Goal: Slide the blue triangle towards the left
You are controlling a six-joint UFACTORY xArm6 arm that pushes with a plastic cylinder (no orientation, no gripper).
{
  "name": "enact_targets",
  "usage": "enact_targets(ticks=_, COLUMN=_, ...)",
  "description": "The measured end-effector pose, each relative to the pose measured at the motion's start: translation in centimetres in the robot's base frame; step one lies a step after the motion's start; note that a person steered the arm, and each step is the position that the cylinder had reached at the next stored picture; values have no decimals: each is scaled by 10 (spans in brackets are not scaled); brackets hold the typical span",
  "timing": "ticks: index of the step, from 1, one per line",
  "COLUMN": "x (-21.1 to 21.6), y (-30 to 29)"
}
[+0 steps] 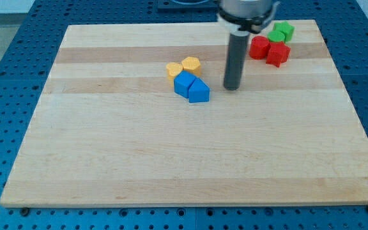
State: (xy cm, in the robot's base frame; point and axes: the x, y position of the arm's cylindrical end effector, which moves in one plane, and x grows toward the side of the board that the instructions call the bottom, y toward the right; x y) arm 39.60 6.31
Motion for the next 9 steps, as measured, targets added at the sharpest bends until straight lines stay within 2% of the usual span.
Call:
enact_targets(ticks=2, x=1, y=-11)
enact_targets(ticks=4, x=20, y=-45)
enact_targets(ticks=9, x=90, y=-155)
